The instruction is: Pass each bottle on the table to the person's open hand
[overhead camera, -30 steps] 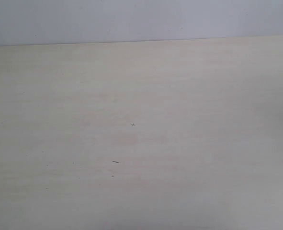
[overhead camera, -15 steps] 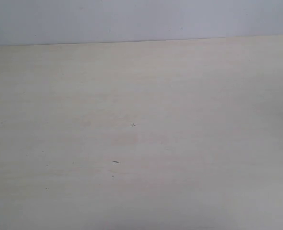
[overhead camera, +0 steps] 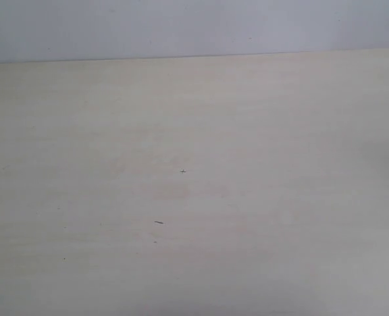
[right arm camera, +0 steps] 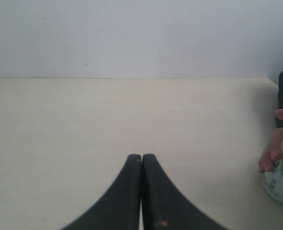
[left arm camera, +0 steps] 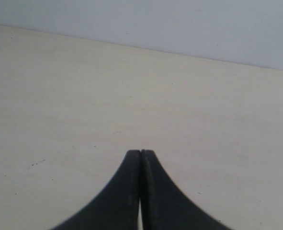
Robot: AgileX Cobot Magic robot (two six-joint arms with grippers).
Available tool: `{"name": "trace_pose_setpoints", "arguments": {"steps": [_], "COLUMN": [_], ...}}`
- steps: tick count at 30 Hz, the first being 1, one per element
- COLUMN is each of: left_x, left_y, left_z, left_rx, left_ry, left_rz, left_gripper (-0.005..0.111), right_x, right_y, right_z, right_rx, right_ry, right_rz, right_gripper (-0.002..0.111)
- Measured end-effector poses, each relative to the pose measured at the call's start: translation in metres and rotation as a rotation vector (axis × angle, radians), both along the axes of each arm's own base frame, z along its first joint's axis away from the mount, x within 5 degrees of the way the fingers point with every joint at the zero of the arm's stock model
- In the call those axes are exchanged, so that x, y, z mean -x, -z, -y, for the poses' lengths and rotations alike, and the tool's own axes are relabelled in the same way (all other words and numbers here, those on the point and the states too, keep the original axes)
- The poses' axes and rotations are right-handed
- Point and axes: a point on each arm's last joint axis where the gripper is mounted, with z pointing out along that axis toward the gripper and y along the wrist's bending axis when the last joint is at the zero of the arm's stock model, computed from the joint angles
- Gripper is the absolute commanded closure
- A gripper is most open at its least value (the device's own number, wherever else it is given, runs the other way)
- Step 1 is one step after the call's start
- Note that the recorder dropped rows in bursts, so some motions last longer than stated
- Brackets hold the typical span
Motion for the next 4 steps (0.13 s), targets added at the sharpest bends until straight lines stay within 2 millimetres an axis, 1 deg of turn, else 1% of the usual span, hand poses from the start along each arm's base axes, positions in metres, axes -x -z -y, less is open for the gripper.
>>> {"name": "trace_pose_setpoints", "arguments": {"steps": [4], "left_x": [0.0], "left_y": [0.0], "left_z": [0.0], "left_rx": [0.0], "left_ry": [0.0], "left_rz": [0.0], "left_gripper": [0.107], "right_x": [0.0], "right_y": [0.0], "right_z": [0.0], "right_rx": [0.0], "right_ry": [0.0], "right_rz": [0.0], "right_gripper": [0.108]}}
